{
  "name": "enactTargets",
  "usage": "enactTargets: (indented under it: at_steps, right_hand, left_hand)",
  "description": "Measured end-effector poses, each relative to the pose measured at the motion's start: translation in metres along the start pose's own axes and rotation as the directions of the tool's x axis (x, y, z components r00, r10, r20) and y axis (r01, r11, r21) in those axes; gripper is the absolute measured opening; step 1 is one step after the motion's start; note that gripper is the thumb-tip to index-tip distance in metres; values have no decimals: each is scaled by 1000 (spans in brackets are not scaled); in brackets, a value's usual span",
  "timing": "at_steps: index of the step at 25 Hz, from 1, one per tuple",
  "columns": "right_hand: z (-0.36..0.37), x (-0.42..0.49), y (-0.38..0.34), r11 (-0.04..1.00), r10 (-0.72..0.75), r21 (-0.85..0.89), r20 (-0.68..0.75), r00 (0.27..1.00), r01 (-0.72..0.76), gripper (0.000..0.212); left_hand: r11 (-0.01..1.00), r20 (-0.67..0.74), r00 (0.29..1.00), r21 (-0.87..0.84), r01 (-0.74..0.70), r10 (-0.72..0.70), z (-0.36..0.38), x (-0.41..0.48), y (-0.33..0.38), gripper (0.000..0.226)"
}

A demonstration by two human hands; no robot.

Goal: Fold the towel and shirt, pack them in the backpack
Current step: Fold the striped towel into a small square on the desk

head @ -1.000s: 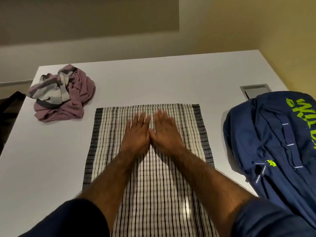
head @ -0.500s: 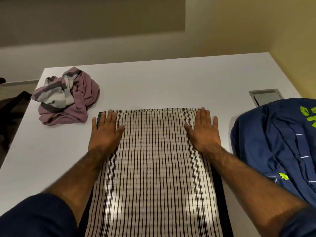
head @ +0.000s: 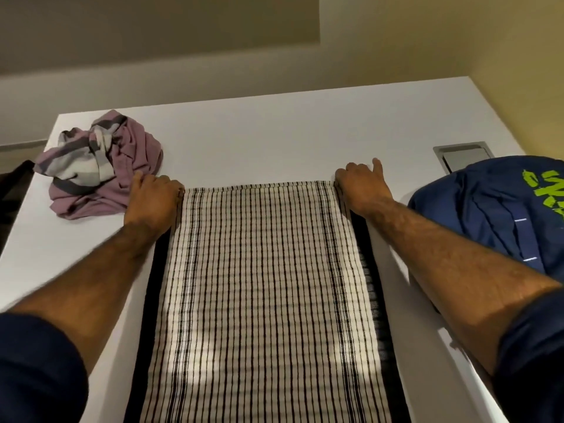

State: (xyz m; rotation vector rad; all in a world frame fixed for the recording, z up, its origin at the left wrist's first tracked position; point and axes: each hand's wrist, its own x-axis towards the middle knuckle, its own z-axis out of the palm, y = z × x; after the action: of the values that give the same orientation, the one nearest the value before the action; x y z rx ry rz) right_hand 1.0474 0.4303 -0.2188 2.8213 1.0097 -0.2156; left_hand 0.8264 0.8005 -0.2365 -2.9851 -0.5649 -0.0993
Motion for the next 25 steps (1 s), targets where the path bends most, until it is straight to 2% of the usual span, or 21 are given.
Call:
enactTargets:
  at_steps: [3,5,8,11,14,16,19,22,25]
  right_hand:
    - [-8,-4,-2,1000,2,17,12,1000,-3,38]
    - [-10,-10,-2,999,-18,34,-7,1000,19,36]
    - [-9,-29,0,998,-65,8,-87,994,66,26]
    - [-10,-62,4,998,-66,-26,-99,993,64,19]
    - [-9,-115,0,997,-47,-60,-119,992,40,25]
    - [-8,-155,-6,995,-48,-98,-176,983,31,32]
    - [-6,-214,-17,989,-39,-151,-216,975,7,32]
    - [-8,-266,-31,993,-34,-121,-273,961,1,42]
    - [-9,-309,-38,996,3,-80,-290,957,-27,39]
  left_hand:
    - [996,106,994,-72,45,-37,-9,9,1,9]
    - [988,140,989,-137,69,-50,-13,8,1,15]
    - [990,44,998,-129,52,-47,-20,-8,-2,28]
    - [995,-36,999,-95,32,-36,-38,-35,-9,18]
    - [991,-54,998,-125,-48,41,-53,-80,-20,14]
    - [983,-64,992,-147,-113,104,-63,-118,-24,18]
    - [977,-93,980,-101,-187,178,-75,-172,-24,29]
    - [977,-75,980,-92,-192,185,-77,-218,-24,40]
    - [975,-41,979,-94,-204,201,-81,-256,-21,46]
